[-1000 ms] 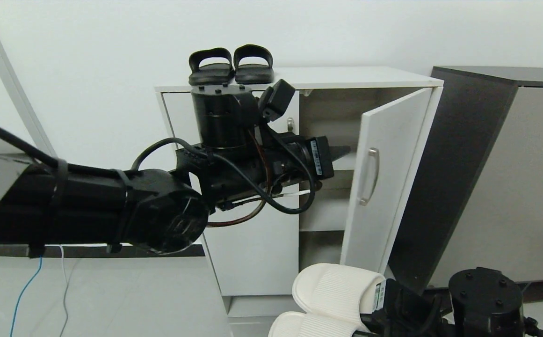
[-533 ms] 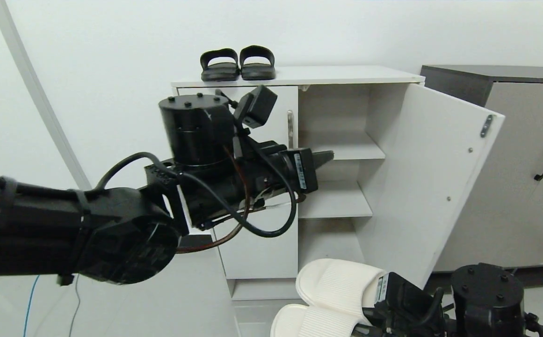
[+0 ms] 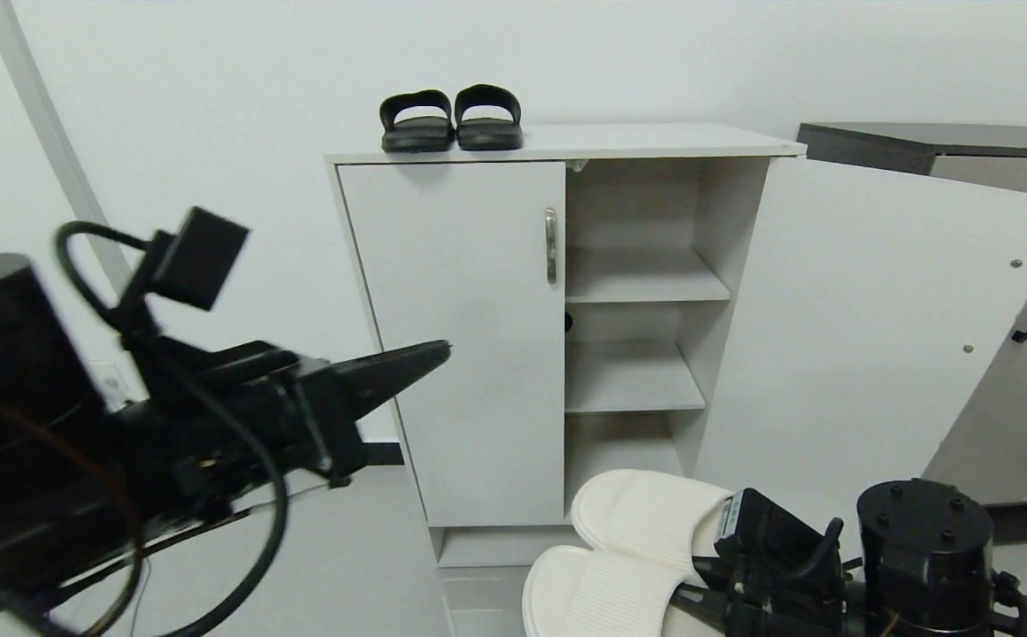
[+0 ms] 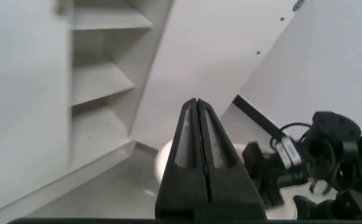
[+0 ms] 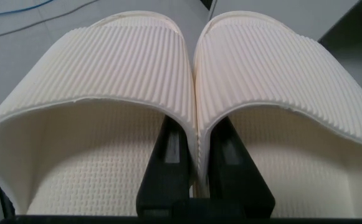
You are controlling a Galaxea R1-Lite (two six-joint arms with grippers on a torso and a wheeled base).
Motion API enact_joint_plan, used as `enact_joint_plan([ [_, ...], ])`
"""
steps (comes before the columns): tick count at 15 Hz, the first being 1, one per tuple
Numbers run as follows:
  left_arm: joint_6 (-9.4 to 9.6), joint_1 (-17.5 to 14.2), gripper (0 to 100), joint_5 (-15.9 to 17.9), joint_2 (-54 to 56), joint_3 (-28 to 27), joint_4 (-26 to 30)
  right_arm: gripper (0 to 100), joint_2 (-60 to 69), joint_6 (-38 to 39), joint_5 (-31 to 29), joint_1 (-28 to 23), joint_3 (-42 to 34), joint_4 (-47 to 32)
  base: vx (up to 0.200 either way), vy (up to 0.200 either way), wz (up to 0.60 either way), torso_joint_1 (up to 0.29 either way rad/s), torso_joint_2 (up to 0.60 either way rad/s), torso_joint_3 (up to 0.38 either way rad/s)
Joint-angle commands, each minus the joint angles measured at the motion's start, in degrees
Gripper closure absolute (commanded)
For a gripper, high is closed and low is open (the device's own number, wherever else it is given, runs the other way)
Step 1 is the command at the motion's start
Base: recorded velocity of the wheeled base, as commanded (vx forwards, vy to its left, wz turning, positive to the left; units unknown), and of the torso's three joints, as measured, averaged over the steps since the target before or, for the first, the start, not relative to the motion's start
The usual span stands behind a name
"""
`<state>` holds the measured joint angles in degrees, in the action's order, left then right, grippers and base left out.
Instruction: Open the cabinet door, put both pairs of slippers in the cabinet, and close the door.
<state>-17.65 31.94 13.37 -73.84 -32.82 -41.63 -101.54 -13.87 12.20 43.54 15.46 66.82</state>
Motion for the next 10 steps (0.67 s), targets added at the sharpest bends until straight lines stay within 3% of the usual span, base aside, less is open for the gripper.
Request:
enact_joint_plan([
  [1, 4.47, -1.9, 100, -4.9, 23.8, 10.1, 11.0, 100, 0.0, 0.0, 0.0, -0.5, 0.0, 0.2, 0.000, 0.000, 0.00, 0.000, 0.00, 0.000],
  [2, 6.49, -4.1, 100, -7.6, 29.6, 10.6, 17.8, 100, 0.0, 0.0, 0.0, -0.5, 0.0, 0.4, 0.000, 0.000, 0.00, 0.000, 0.00, 0.000],
  [4, 10.01, -11.5, 100, -8.6, 40.7, 12.4, 30.5, 100, 0.0, 0.1, 0.0, -0.6, -0.1, 0.5, 0.000, 0.000, 0.00, 0.000, 0.00, 0.000],
  [6, 13.26, -17.7, 100, -12.7, 50.2, 15.7, 38.6, 100, 0.0, 0.0, 0.0, -0.5, 0.0, 0.5, 0.000, 0.000, 0.00, 0.000, 0.00, 0.000],
  [8, 14.31, -22.7, 100, -18.2, 58.0, 20.3, 40.7, 100, 0.0, -0.1, 0.0, -0.5, 0.0, 0.5, 0.000, 0.000, 0.00, 0.000, 0.00, 0.000],
  [10, 14.40, -27.3, 100, -19.0, 64.9, 26.0, 40.7, 100, 0.0, 0.0, -0.1, -0.5, 0.0, 0.5, 0.000, 0.000, 0.00, 0.000, 0.00, 0.000],
])
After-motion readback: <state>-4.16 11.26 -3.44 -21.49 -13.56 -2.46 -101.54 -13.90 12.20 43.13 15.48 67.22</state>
